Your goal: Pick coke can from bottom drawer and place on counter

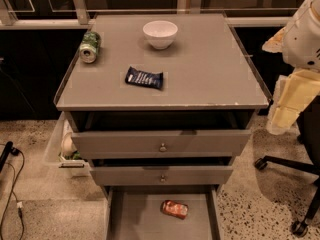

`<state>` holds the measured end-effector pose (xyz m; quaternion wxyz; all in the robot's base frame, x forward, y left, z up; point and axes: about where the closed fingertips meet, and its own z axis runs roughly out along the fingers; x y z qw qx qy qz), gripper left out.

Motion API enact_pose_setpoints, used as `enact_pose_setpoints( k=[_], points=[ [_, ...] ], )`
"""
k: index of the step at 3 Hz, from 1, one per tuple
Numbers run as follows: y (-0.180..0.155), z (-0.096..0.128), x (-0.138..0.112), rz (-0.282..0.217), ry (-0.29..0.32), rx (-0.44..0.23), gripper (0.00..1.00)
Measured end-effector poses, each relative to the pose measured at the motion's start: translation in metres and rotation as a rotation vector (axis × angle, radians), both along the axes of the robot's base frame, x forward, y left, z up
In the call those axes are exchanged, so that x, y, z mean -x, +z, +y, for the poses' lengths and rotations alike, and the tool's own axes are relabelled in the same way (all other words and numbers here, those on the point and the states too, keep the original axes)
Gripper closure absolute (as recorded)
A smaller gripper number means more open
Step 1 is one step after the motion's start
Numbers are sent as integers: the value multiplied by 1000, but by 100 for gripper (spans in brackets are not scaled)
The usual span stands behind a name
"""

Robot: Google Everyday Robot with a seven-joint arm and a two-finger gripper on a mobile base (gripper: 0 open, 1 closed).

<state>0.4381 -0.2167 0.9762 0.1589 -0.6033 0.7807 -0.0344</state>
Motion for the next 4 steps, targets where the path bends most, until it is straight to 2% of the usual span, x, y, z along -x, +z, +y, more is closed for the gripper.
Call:
enact_pose_setpoints(
  k=[1, 2, 3, 4],
  points=[
    [2, -1, 0, -16, -5, 6, 0],
    [-25, -5, 10, 7, -2, -10, 0],
    [-81, -7, 32, 52, 13, -37, 0],
    [-166, -8, 59, 69, 73, -45, 0]
  ],
)
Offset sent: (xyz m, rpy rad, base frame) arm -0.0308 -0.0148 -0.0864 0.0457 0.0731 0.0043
